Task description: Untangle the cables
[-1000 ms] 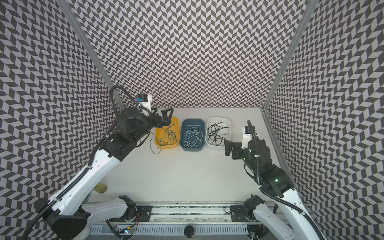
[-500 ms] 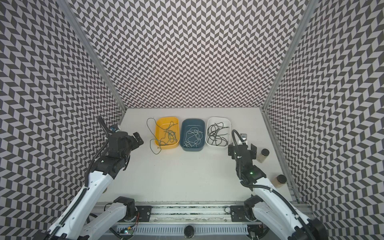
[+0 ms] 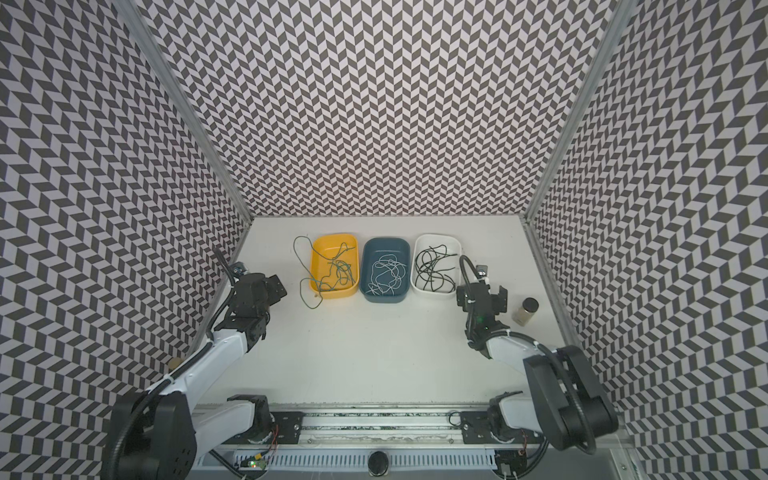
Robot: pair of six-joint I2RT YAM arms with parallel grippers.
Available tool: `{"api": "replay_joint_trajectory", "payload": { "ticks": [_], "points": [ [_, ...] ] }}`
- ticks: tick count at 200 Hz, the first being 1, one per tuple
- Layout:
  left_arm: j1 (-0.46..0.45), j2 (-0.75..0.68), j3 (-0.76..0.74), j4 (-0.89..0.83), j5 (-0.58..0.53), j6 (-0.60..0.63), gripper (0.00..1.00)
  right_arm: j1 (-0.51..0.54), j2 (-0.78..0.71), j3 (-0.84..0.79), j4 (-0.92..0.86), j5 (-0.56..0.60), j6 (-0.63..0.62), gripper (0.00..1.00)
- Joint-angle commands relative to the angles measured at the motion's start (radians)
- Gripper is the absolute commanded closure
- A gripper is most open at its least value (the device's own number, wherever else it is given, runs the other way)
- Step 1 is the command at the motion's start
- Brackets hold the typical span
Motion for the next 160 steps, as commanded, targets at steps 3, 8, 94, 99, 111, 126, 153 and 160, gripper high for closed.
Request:
{"api": "replay_joint_trajectory", "payload": {
  "ticks": [3,8,94,99,111,126,153,160],
  "points": [
    [0.005,0.099,-0.028,0.266,0.016,0.124,0.0,-0.021,0.051,-0.009,0.204,-0.1,-0.075,0.0],
    [0.008,0.121,-0.037,0.303,0.024,0.128,0.0,-0.031,0.066,-0.015,0.231,-0.105,-0.067,0.0],
    [0.039,0.382,-0.084,0.639,0.185,0.204,0.0,-0.118,0.207,0.001,0.347,-0.267,-0.03,0.0],
    [0.038,0.391,-0.09,0.67,0.183,0.209,0.0,-0.118,0.203,0.001,0.341,-0.269,-0.03,0.0],
    [0.037,0.394,-0.095,0.687,0.183,0.212,0.0,-0.118,0.204,-0.001,0.343,-0.269,-0.032,0.0],
    [0.037,0.383,-0.095,0.667,0.182,0.209,0.0,-0.118,0.205,-0.001,0.347,-0.268,-0.033,0.0],
    [0.032,0.382,-0.104,0.688,0.173,0.214,0.0,-0.116,0.204,-0.004,0.35,-0.269,-0.037,0.0],
    [0.032,0.383,-0.103,0.688,0.172,0.213,0.0,-0.112,0.205,-0.004,0.353,-0.265,-0.039,0.0]
  ]
}}
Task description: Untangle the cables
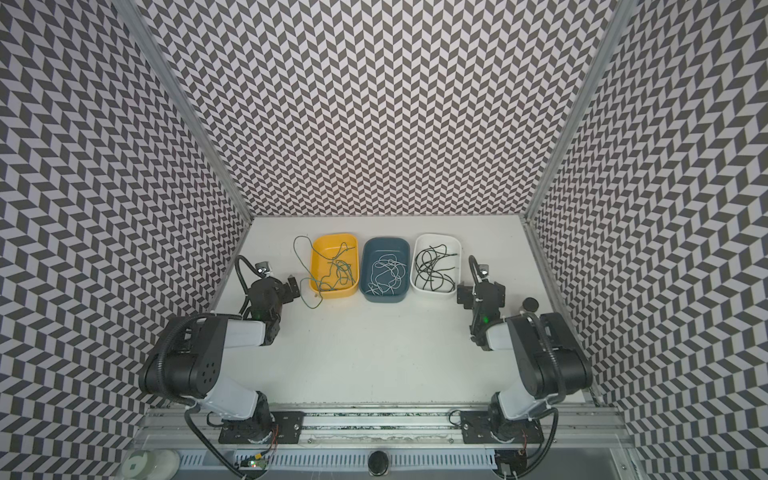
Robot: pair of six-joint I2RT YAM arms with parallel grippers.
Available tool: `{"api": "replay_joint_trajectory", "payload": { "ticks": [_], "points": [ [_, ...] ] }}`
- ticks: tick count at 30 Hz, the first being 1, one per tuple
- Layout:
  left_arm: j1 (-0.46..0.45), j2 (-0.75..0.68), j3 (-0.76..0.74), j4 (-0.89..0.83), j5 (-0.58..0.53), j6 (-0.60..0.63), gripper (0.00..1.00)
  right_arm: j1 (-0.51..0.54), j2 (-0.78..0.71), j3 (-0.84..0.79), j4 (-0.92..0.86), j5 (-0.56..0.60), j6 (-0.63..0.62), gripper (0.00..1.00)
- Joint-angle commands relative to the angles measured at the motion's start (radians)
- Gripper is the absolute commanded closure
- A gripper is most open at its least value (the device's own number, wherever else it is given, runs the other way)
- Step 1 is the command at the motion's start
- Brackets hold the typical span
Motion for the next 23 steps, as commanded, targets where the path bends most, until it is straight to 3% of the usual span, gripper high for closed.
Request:
{"api": "replay_joint_trajectory", "payload": {
  "ticks": [1,23],
  "points": [
    [-0.001,-0.016,-0.011,0.043,-0.001,0.007,0.0,0.004,-0.007,0.006,0.066,-0.009,-0.009,0.0],
    [-0.001,-0.016,-0.012,0.046,-0.001,0.008,0.0,0.003,-0.006,0.009,0.059,-0.008,-0.007,0.0]
  ]
}}
